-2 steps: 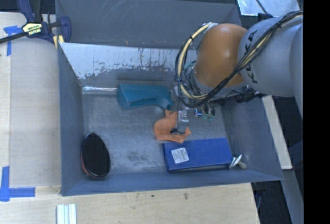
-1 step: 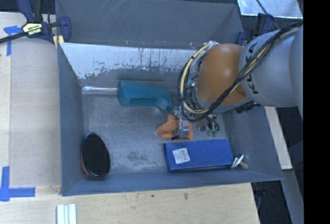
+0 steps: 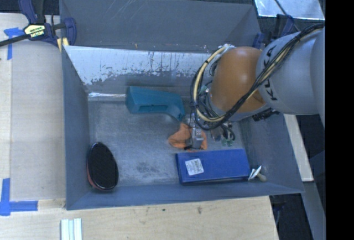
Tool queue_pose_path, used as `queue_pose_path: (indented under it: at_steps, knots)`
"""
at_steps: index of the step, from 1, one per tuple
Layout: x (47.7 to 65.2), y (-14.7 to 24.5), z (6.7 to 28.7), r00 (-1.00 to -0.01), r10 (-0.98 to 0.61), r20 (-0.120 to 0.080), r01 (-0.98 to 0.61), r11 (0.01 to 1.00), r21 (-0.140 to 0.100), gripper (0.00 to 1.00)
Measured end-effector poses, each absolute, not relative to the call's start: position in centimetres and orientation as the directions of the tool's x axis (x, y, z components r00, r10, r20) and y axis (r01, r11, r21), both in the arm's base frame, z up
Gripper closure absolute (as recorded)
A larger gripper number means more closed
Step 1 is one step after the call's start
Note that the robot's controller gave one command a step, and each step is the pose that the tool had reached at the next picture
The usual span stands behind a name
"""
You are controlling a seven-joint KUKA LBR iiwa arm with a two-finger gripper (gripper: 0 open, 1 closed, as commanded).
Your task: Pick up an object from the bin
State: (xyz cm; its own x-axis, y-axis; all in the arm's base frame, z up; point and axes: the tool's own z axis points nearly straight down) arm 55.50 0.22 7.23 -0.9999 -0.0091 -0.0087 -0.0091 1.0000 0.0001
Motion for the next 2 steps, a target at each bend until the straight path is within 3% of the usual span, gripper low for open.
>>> queue_pose_path:
  at_steps: [1,2]
  knots:
    - [53.2,2.6,7.6,-0.999,-0.022,-0.033,-0.022,1.0,-0.002,1.0]
    - [52.3,0.7,7.2,-0.998,-0.058,-0.01,-0.058,0.998,0.006,1.0]
